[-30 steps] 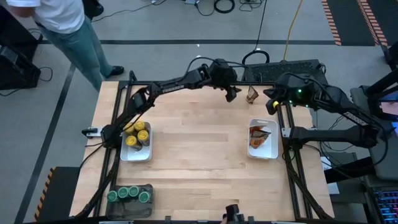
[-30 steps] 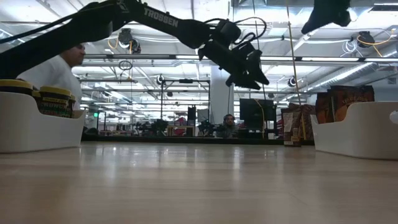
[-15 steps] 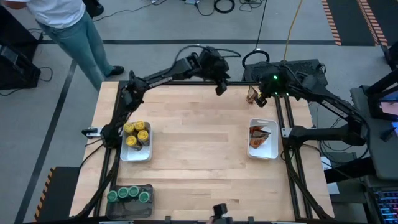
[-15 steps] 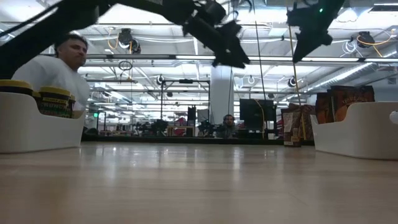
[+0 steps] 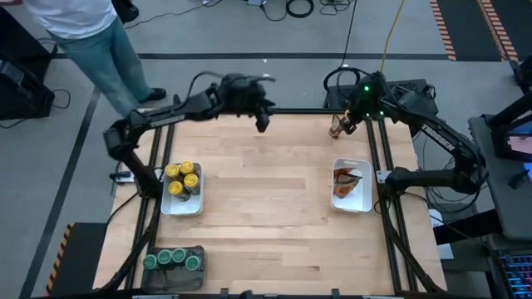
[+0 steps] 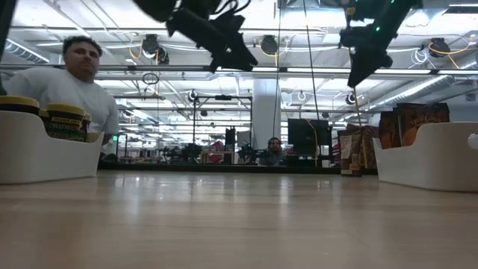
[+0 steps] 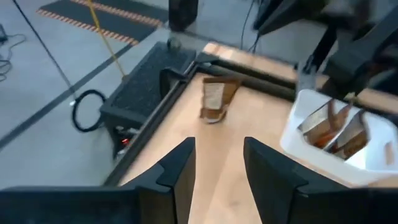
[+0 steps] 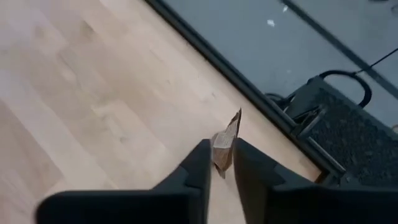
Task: Sort spices by type
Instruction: Put the orange seasoning bag into the right white bin
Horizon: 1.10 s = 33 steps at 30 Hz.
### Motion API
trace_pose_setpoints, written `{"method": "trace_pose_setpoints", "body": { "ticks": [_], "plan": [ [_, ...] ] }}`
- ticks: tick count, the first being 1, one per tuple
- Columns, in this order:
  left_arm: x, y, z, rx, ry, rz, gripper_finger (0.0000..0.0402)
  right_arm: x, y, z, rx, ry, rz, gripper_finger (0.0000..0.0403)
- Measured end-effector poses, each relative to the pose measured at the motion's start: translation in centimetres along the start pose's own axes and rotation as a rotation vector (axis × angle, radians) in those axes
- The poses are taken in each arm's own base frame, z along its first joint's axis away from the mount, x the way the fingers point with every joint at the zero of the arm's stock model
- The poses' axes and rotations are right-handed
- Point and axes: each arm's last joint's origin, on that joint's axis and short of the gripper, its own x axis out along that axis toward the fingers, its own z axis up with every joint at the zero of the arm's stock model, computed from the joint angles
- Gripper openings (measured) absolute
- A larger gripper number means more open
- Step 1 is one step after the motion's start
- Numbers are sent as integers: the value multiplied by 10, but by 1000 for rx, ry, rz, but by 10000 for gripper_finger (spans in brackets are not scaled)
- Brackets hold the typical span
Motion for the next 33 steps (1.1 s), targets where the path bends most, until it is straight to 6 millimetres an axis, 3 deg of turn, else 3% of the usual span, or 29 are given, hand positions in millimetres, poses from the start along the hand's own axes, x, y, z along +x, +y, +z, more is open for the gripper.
{"method": "trace_pose_setpoints", "body": {
  "ticks": [3, 7, 16, 25, 33],
  "plan": [
    [-5, -7, -21, -73, -73, -22, 139, 15, -4, 3, -3, 48, 14, 78],
    [-5, -16, -38, -105, -46, -47, 138, 35, -9, 6, 13, 102, 10, 143],
    [-3, -32, -39, -88, -37, -82, 138, 68, -13, 8, 32, 208, 13, 253],
    [-3, -34, -39, -137, -34, -86, 138, 86, -17, 5, 44, 230, 1, 270],
    [-2, -40, -40, -133, -32, -94, 138, 117, -18, -31, 80, 288, -6, 264]
  ]
}}
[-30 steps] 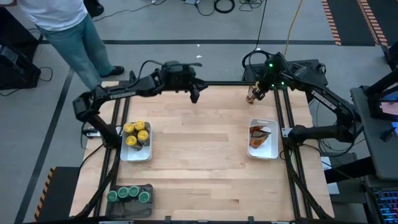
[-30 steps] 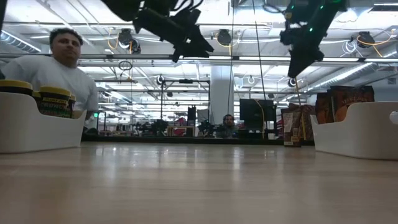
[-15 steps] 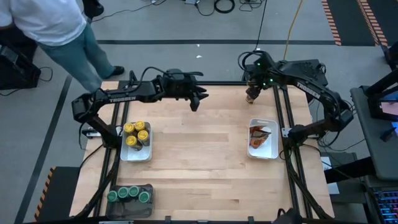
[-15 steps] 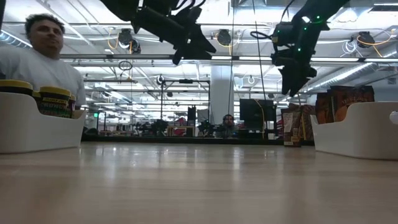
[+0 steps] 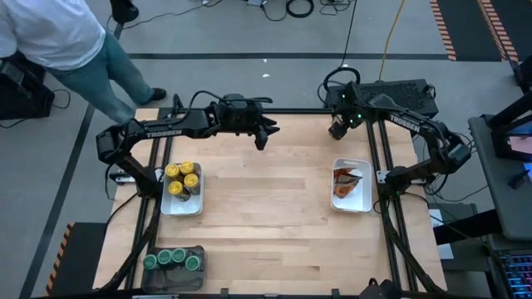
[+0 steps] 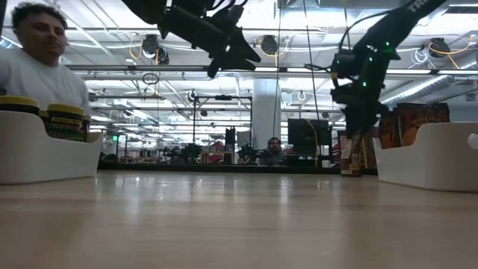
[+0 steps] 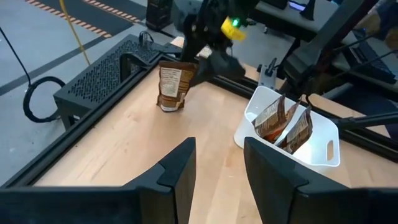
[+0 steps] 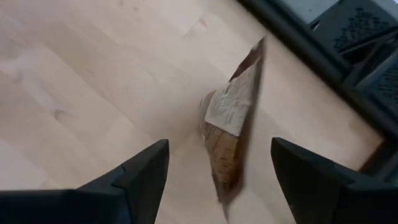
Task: Sort spices by type
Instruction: Put the orange seasoning bag into the right white bin
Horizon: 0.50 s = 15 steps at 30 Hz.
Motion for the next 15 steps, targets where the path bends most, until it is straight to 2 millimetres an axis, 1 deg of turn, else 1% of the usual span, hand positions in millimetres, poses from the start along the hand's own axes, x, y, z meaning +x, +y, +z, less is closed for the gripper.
{"method": "trace_pose_setpoints", "body": {
  "ticks": [3, 7, 15],
  "plan": [
    [0, -1, 0, 0, -1, 4, 138, 12, 2, -8, 19, -1, 3, 263],
    [0, 0, 0, -24, -3, 13, 138, 22, 4, -16, 39, 2, 6, 263],
    [0, -2, 0, -24, -2, 11, 138, 24, 4, -15, 40, -24, 5, 263]
  ]
}}
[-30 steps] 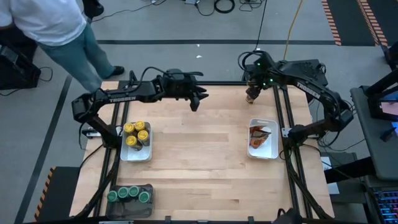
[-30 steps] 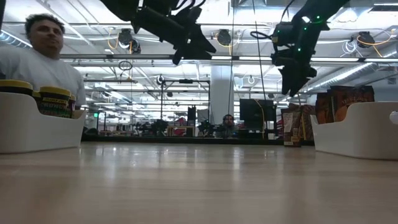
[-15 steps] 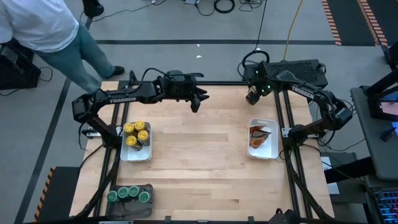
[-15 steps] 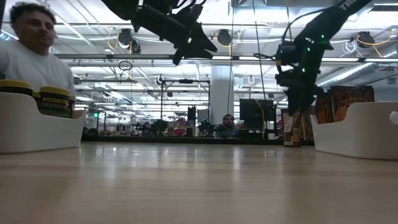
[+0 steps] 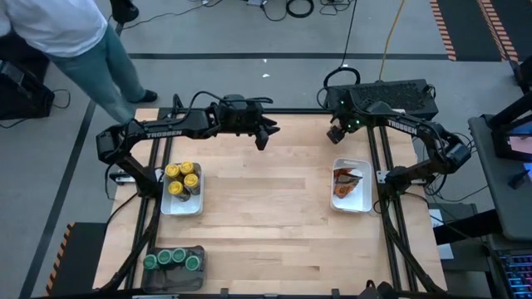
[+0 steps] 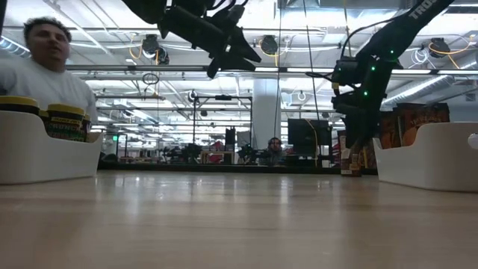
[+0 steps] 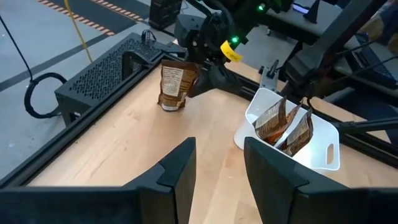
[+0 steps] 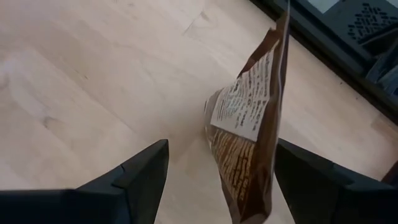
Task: Sort spices by type
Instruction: Put the orange seasoning bag into the right white bin
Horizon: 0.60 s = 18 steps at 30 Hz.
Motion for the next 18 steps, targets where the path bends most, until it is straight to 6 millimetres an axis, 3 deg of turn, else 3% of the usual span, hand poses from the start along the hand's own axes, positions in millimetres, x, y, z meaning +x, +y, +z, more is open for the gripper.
{"method": "trace_pose_setpoints", "body": {
  "ticks": [18],
  "plan": [
    [1, -7, -2, -9, 6, -20, 138, 0, 0, 1, 2, -15, 0, 263]
  ]
}}
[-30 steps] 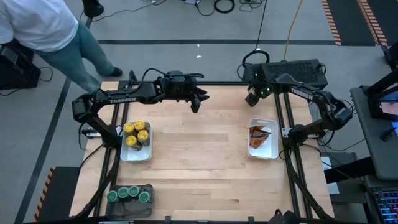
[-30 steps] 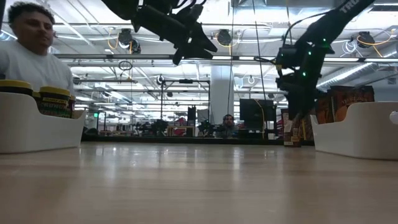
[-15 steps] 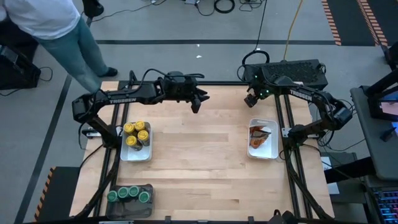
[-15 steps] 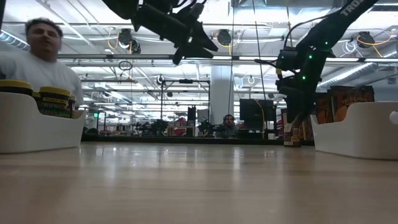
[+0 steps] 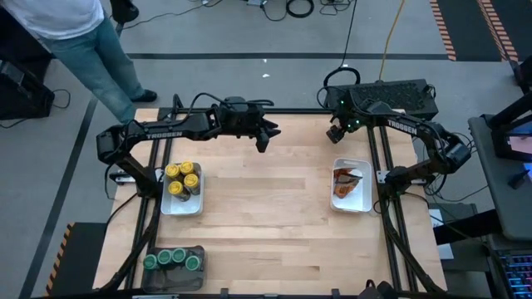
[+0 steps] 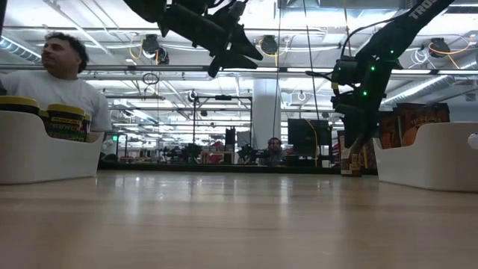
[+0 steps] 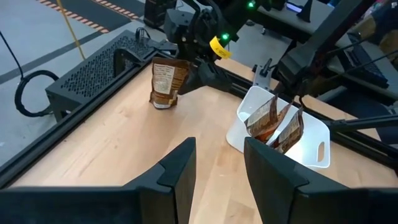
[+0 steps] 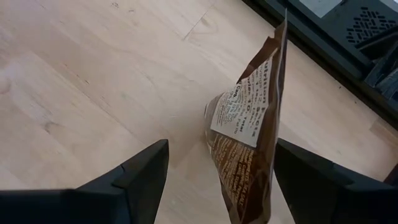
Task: Sort spices by type
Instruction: Put the orange seasoning bag into the right white bin
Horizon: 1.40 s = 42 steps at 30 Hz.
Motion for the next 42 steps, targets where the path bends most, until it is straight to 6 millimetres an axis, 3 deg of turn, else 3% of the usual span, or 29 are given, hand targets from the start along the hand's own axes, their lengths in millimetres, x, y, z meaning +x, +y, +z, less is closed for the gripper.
{"method": "trace_pose_setpoints", "body": {
  "ticks": [30, 42],
  "plan": [
    [0, -2, -1, -33, 2, -5, 138, 0, 1, 0, -12, -1, 6, 263],
    [1, -7, 0, -31, -7, -26, 138, 0, 15, 0, -86, -1, 33, 254]
  ]
}}
